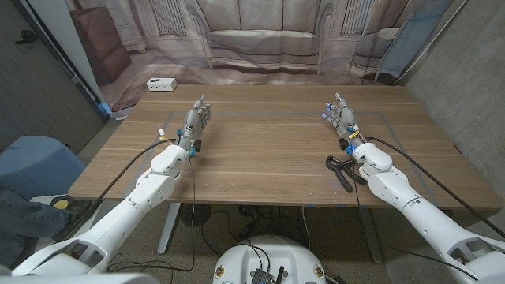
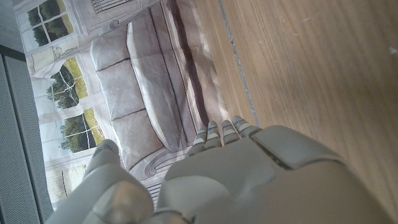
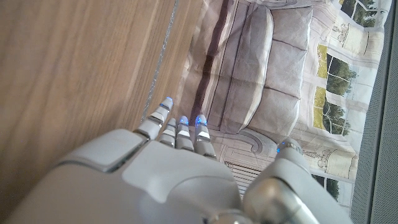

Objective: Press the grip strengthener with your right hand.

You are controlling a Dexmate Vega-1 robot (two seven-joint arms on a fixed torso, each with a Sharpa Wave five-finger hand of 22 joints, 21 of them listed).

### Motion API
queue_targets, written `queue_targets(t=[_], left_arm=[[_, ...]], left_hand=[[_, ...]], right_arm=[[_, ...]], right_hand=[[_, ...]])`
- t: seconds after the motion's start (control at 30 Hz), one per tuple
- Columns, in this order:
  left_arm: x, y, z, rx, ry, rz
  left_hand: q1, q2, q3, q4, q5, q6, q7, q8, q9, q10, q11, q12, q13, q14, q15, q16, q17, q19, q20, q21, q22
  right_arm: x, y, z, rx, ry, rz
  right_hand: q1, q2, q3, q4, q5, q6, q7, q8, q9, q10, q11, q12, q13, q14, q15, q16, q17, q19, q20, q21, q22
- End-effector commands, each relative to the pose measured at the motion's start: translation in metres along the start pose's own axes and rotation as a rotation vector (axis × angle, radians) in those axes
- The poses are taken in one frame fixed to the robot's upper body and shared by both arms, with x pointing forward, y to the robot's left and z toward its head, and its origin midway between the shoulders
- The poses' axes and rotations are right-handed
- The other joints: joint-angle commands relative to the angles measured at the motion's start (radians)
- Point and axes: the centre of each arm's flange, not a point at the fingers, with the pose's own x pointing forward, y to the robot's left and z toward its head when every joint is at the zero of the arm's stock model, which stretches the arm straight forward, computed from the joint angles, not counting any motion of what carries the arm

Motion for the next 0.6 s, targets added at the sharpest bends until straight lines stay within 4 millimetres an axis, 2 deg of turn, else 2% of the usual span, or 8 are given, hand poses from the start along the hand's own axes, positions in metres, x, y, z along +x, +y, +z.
queue_targets(t=[0.03,0.27,0.6], left_arm=[[-0.014,-0.003,0.003,0.046,0.012,0.011],[-0.020,-0.003,0.008,0.069,0.006,0.016],[-0.025,0.000,0.021,0.099,-0.015,0.019]], left_hand=[[0.003,-0.001,0.007,0.000,0.007,0.005,0.014,0.007,0.003,0.001,0.005,0.007,0.004,0.003,0.011,0.004,0.005,-0.012,0.006,0.003,0.004],[0.006,0.004,0.008,0.000,0.007,0.009,0.012,0.008,0.003,0.005,0.004,0.008,0.003,0.005,0.012,0.004,0.005,-0.013,0.009,0.002,0.004],[0.016,0.014,0.013,-0.003,0.006,0.029,0.013,0.012,0.003,0.026,0.001,0.014,0.001,0.024,0.013,0.009,0.005,-0.005,0.013,0.003,0.004]], right_arm=[[-0.012,0.000,-0.003,-0.003,0.012,0.002],[-0.015,0.000,0.003,-0.029,-0.018,0.010],[-0.025,-0.003,0.017,-0.055,-0.056,0.020]], right_hand=[[0.014,0.006,0.010,-0.001,0.005,0.008,0.001,0.005,0.005,-0.002,0.006,0.007,0.004,0.005,0.010,0.004,0.004,0.006,0.002,0.005,0.002],[0.022,0.008,0.013,-0.006,0.005,0.008,0.000,0.005,0.005,0.004,0.006,0.009,0.004,0.012,0.010,0.006,0.003,0.012,0.003,0.007,0.002],[0.045,0.006,0.018,-0.020,0.001,0.013,-0.001,0.008,0.004,0.021,-0.004,0.012,0.004,0.039,0.005,0.013,-0.001,0.046,0.003,0.016,0.002]])
